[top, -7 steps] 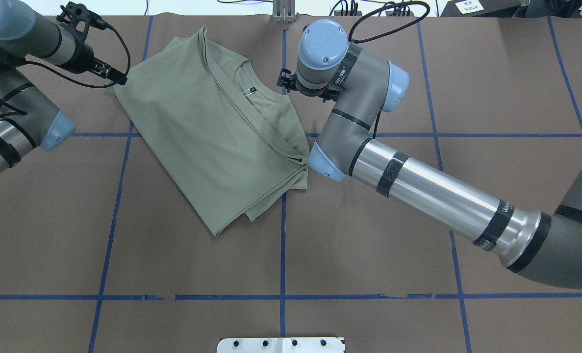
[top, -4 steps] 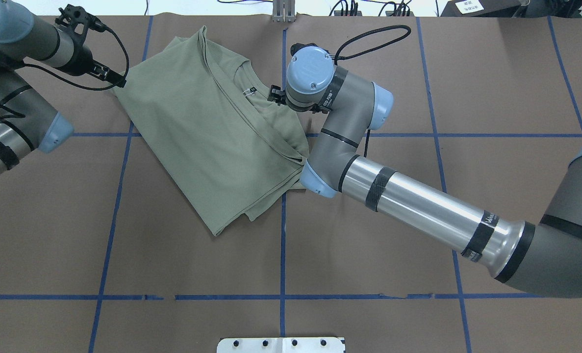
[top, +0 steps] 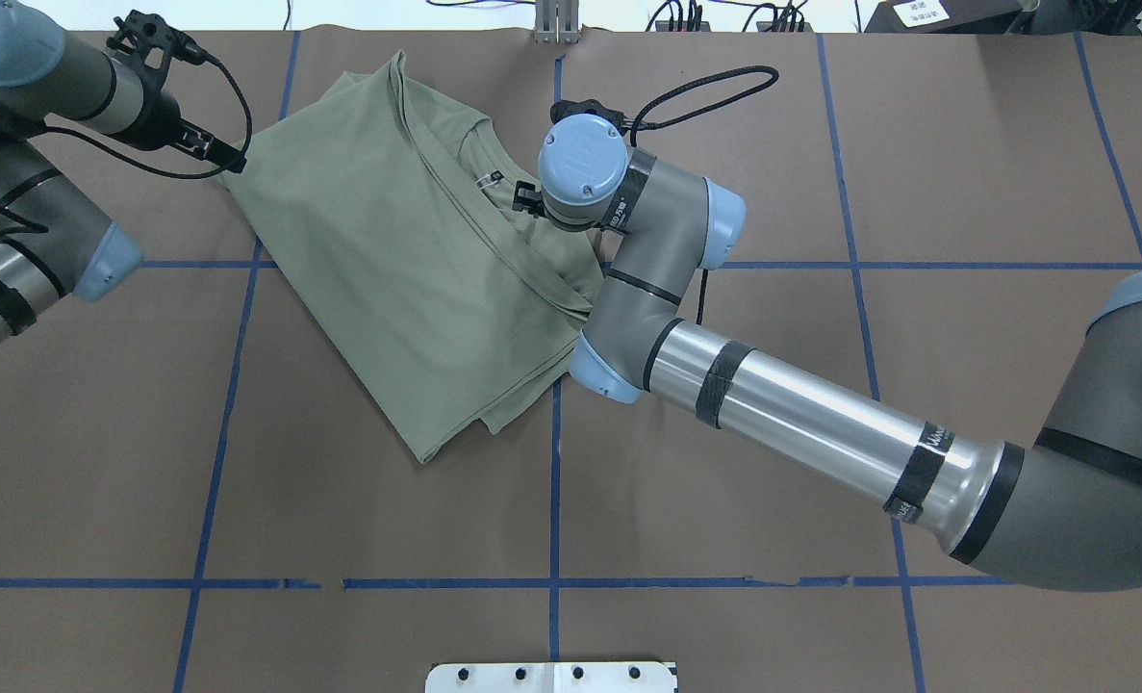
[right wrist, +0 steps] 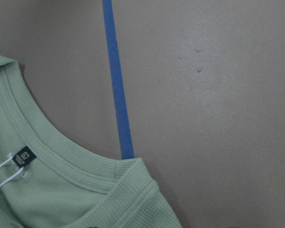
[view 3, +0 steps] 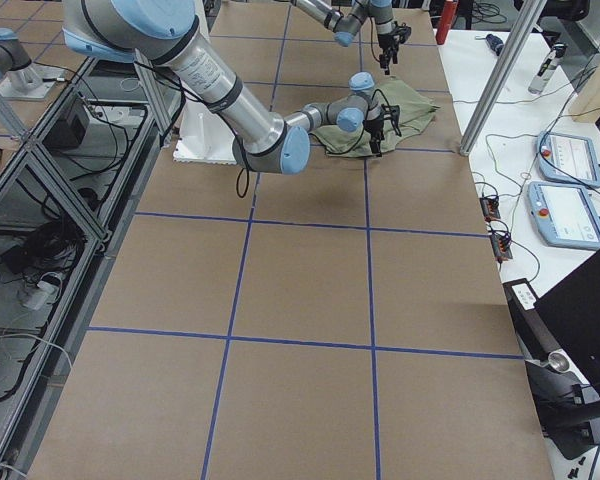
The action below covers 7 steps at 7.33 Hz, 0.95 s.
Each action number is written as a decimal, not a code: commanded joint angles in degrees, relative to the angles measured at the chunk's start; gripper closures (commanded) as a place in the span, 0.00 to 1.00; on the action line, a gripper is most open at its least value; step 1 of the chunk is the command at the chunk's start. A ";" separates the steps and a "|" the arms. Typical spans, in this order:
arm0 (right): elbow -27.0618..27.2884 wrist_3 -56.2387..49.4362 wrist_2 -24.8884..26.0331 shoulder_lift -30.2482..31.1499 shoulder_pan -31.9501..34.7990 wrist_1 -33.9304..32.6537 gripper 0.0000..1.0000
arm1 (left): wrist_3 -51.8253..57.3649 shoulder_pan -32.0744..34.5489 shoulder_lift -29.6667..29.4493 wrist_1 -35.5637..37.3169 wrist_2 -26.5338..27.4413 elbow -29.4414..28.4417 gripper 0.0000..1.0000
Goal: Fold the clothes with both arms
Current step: 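Reach the right gripper to the shirt's collar and grasp it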
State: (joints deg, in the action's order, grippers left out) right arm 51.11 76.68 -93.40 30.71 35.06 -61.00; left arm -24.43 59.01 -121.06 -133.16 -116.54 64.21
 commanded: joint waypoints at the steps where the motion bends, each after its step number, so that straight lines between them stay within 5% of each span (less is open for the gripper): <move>1: -0.49 -0.91 1.11 -0.30 -0.52 0.00 0.10 | 0.00 0.14 0.03 0.00 0.00 0.04 0.00; 3: -0.75 -0.91 1.11 -0.65 -0.61 0.09 0.33 | 0.00 0.14 0.21 0.00 0.00 0.04 0.00; 5: -0.75 -0.91 1.02 -0.83 -0.61 0.09 0.98 | 0.00 0.14 0.56 -0.44 0.00 0.13 0.00; 7: -0.75 -0.91 1.02 -1.00 -0.61 0.09 1.00 | -0.09 0.14 0.56 -0.70 0.00 0.13 0.00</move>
State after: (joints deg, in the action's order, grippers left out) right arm 50.36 75.76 -92.38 29.85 34.45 -60.90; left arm -24.45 59.15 -120.54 -133.62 -116.54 64.33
